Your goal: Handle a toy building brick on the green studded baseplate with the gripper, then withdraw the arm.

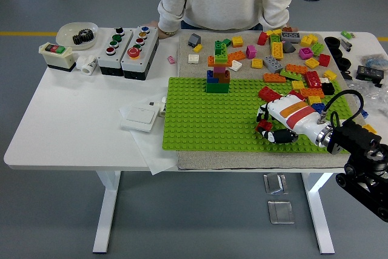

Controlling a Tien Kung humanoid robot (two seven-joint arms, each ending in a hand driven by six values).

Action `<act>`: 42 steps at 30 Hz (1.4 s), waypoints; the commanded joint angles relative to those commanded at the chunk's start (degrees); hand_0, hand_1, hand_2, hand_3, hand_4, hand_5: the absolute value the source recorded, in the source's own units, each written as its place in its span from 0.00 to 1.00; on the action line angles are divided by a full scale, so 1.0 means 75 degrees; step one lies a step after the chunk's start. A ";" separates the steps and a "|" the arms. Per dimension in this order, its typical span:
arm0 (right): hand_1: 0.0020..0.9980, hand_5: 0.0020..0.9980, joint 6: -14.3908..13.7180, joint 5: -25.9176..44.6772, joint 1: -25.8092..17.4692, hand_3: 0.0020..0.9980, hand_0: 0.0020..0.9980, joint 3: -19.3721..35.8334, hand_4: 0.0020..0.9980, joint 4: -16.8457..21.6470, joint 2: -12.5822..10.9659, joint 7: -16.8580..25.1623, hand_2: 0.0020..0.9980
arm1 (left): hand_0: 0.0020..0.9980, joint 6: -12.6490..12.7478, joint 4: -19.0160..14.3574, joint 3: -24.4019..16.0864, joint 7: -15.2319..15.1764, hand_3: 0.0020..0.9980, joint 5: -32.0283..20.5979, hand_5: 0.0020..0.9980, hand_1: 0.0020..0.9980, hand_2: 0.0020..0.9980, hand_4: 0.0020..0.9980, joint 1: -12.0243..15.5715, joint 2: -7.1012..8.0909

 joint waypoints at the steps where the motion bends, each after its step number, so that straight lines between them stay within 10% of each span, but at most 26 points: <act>1: 0.44 0.29 -0.0040 -0.0025 -0.0014 0.49 0.40 -0.0020 0.58 0.0032 -0.0011 0.0019 0.50 | 0.78 -0.0002 0.0000 0.0013 -0.0002 0.57 -0.0011 0.63 0.72 0.69 0.59 -0.0002 0.0000; 29: 0.48 0.25 -0.0253 -0.0115 -0.0119 0.52 0.40 -0.0306 0.59 0.0148 -0.0066 0.0302 0.53 | 0.78 -0.0004 0.0000 0.0043 -0.0007 0.57 -0.0050 0.63 0.72 0.69 0.59 -0.0006 0.0000; 42: 0.56 0.28 -0.0209 -0.0058 -0.0153 0.76 0.42 -0.0232 0.83 0.0102 -0.0078 0.0406 0.69 | 0.78 -0.0014 0.0000 0.0058 -0.0005 0.57 -0.0051 0.63 0.72 0.69 0.59 -0.0006 0.0000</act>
